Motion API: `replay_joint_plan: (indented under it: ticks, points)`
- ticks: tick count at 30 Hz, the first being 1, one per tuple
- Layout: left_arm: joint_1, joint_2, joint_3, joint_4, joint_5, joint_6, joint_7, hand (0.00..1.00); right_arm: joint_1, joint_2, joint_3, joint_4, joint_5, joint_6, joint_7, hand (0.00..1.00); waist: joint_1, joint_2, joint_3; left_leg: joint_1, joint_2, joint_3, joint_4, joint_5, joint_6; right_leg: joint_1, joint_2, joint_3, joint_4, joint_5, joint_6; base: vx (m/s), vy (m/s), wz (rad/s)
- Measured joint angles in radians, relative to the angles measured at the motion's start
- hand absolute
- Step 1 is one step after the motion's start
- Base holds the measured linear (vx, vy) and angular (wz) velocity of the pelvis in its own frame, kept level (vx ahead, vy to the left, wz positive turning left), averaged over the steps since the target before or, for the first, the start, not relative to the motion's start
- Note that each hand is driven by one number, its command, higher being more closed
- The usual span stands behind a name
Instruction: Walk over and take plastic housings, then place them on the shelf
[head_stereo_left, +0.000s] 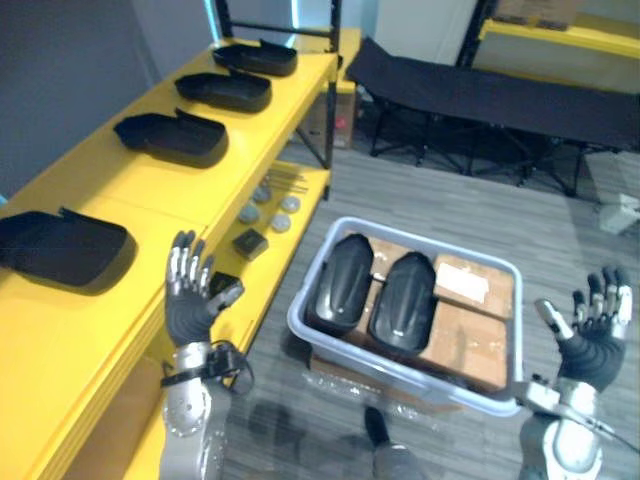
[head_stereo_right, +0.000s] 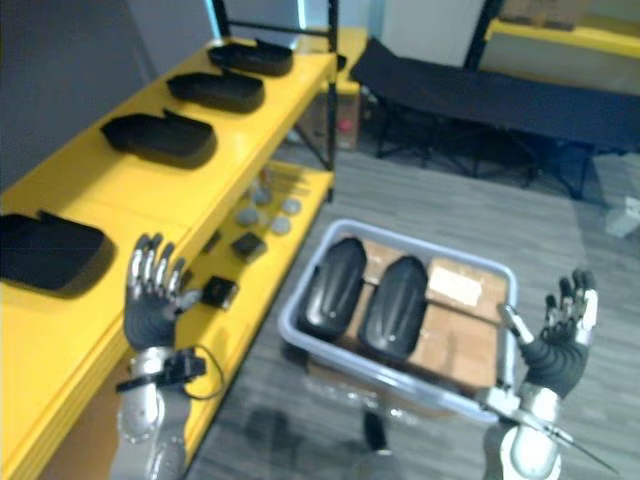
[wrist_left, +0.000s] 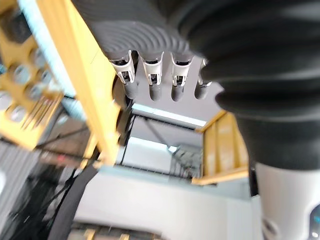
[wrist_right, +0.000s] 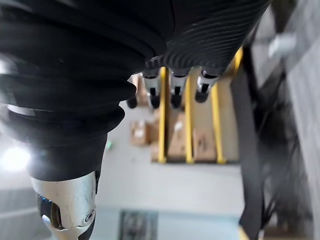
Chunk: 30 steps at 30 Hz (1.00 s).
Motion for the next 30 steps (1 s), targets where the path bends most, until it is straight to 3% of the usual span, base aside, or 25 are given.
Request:
replay_joint_plan:
  ticks: [7, 8, 13, 18, 20, 22, 27, 30]
  points:
    - [-0.075, 0.004, -0.157, 0.045, 0.040, -0.005, -0.019, 0.00, -0.027, 0.032, -0.008, 0.135, 0.004, -0.002, -0.053, 0.00, 0.003, 0.021, 0.067, -0.081, 0.002, -0.035, 0.077, -0.030, 0.002, -0.036, 0.000, -0.002, 0.003, 0.003, 0.001, -0.05, -0.023, 0.04]
    - [-0.101, 0.016, -0.184, 0.106, 0.052, -0.005, -0.026, 0.00, -0.085, 0.032, 0.046, 0.188, 0.003, -0.001, -0.122, 0.00, 0.006, 0.012, 0.131, -0.149, 0.002, -0.067, 0.129, -0.030, 0.003, -0.071, -0.002, -0.026, 0.004, 0.019, -0.013, -0.21, -0.053, 0.35]
    - [-0.113, 0.043, -0.182, 0.158, 0.052, -0.006, -0.019, 0.00, -0.155, 0.022, 0.045, 0.253, 0.003, 0.000, -0.211, 0.00, 0.029, 0.027, 0.167, -0.202, 0.002, -0.101, 0.149, -0.029, 0.002, -0.096, -0.004, -0.051, 0.003, 0.037, 0.008, -0.05, -0.025, 0.20]
    - [-0.162, 0.055, -0.190, 0.260, 0.060, -0.017, -0.023, 0.00, -0.316, -0.048, 0.045, 0.408, -0.005, 0.004, -0.409, 0.00, 0.041, 0.030, 0.271, -0.249, -0.016, -0.142, 0.163, -0.018, 0.003, -0.110, -0.021, -0.085, -0.003, 0.046, 0.019, -0.04, -0.017, 0.23]
    - [-0.159, 0.068, -0.196, 0.286, 0.061, -0.018, -0.028, 0.00, -0.348, -0.070, 0.043, 0.455, -0.005, 0.008, -0.455, 0.00, 0.059, 0.032, 0.279, -0.268, -0.018, -0.147, 0.161, -0.013, 0.002, -0.125, -0.022, -0.092, -0.003, 0.050, 0.024, 0.04, -0.012, 0.19]
    - [-0.175, 0.077, -0.230, 0.317, 0.085, -0.018, -0.054, 0.00, -0.455, -0.149, 0.043, 0.617, 0.004, 0.033, -0.529, 0.00, 0.064, 0.034, 0.282, -0.280, -0.031, -0.177, 0.148, -0.001, 0.006, -0.130, -0.031, -0.127, -0.003, 0.053, 0.028, 0.09, 0.004, 0.27]
    - [-0.188, 0.071, -0.235, 0.359, 0.085, -0.017, -0.059, 0.00, -0.505, -0.181, 0.028, 0.716, 0.008, 0.044, -0.543, 0.00, 0.067, 0.047, 0.291, -0.283, -0.036, -0.201, 0.153, -0.002, 0.007, -0.119, -0.034, -0.159, 0.006, 0.048, 0.020, -0.01, 0.000, 0.11]
    - [-0.197, 0.076, -0.242, 0.385, 0.085, -0.012, -0.058, 0.00, -0.565, -0.227, 0.003, 0.825, 0.056, 0.056, -0.514, 0.00, 0.085, 0.063, 0.302, -0.295, -0.036, -0.217, 0.166, -0.002, 0.006, -0.121, -0.033, -0.172, 0.017, 0.042, 0.013, -0.06, -0.018, 0.15]
